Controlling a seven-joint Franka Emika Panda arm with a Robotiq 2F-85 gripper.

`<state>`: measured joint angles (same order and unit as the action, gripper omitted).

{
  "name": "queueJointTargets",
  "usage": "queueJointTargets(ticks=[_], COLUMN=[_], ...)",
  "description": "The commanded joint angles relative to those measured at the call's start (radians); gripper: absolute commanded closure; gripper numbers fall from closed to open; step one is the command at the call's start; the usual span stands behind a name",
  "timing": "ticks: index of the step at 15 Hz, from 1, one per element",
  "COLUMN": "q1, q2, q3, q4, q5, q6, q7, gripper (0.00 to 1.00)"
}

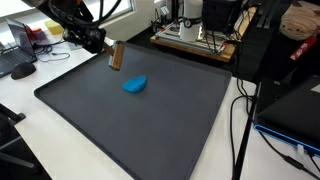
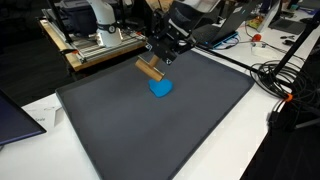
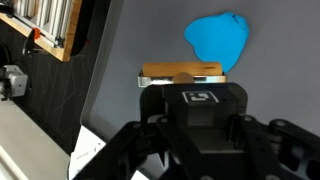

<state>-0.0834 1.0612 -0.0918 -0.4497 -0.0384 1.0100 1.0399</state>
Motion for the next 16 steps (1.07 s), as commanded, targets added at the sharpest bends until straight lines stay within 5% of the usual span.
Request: queueJointTargets(ticks=[1,9,16], q1=[-0.099,-0.301,-0.384], q2=[-0.023,0.02,0.065], q3=[0.046,0.116,0.152], q4=[-0.02,0.004,0.005], q5=[0.106,0.319,0.431], q6=[-0.012,-0.004,0.113], q7=[-0.089,-0.204,-0.186], gripper=[0.78,0.78,0.78])
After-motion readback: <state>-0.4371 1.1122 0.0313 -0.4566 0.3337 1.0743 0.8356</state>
